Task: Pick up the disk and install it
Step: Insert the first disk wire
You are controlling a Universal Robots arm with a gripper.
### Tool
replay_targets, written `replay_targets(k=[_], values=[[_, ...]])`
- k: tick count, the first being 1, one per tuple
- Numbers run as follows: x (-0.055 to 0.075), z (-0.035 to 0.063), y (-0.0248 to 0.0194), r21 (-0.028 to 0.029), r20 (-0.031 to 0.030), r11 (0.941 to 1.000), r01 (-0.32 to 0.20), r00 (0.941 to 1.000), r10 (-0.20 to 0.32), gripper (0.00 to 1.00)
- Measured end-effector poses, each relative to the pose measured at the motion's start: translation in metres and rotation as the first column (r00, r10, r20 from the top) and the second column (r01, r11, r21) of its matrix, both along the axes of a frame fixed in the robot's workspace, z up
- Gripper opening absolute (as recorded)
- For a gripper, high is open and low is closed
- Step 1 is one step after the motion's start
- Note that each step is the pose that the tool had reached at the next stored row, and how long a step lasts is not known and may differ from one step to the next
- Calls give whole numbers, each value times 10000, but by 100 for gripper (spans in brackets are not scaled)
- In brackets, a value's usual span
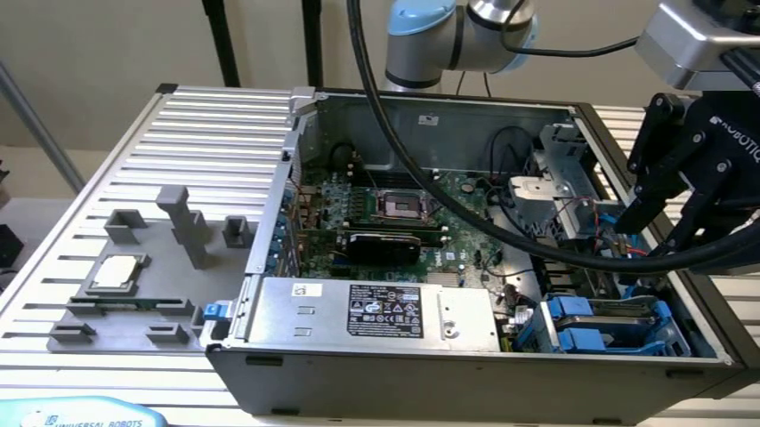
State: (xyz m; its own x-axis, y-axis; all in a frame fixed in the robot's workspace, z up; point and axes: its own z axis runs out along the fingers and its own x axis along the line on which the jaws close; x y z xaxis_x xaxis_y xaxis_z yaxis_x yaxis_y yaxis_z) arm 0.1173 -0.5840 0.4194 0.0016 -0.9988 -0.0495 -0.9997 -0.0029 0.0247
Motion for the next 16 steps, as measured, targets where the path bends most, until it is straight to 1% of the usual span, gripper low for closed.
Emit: replay_targets(k=[3, 5, 8, 9, 10, 11, 13, 14, 16], values=[[126, -10, 29, 0, 0, 10000, 0, 10000, 0, 47], [215, -37, 47, -1, -2, 10000, 0, 10000, 0, 47], [311, -92, 95, 0, -2, 10000, 0, 10000, 0, 47], [339, -110, 111, 1, -2, 10000, 0, 10000, 0, 44], [367, -129, 127, 0, -2, 10000, 0, 10000, 0, 44], [392, -147, 142, 0, -2, 10000, 0, 10000, 0, 32], [438, -184, 162, 1, -2, 10000, 0, 10000, 0, 32], [457, -202, 170, 1, -2, 10000, 0, 10000, 0, 25], [484, -238, 181, 1, -2, 10000, 0, 10000, 0, 25]])
